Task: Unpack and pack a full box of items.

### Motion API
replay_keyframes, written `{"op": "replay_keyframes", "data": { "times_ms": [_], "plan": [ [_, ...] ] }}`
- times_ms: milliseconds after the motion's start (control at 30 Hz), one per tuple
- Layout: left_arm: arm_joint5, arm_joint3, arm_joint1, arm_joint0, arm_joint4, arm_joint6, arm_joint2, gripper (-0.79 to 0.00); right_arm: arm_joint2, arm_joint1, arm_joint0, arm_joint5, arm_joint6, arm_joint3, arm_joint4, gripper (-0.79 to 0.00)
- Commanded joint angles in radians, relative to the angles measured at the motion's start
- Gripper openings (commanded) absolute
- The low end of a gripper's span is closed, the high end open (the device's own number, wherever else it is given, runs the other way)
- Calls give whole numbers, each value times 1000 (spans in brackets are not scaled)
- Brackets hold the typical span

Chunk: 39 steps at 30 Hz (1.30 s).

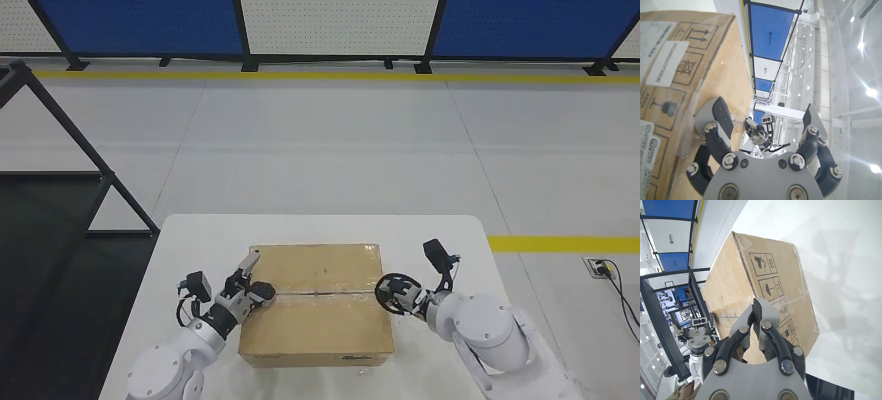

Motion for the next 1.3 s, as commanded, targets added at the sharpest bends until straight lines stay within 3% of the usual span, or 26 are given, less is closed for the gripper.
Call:
{"op": "replay_keyframes", "data": {
  "times_ms": [0,233,467,767,967,1267],
  "plan": [
    [-2,-5,1,6,-2,-1,-7,0,16,3,-19,-2,-7,-18,2,-785],
    [-28,-47,5,39,-34,7,-64,0,46,9,-81,-29,-39,-108,3,-785],
    [-77,-119,10,106,-99,20,-176,0,-50,-2,-36,-97,-9,-125,5,-785],
    [-161,-133,15,234,-130,37,-300,0,-243,-64,180,-185,5,95,146,-785],
    [-253,-114,12,315,-169,45,-369,0,-368,-123,297,-244,-79,237,226,-785],
    [-281,-88,12,360,-230,31,-437,0,-494,-201,424,-290,-99,415,307,-785]
  ]
}}
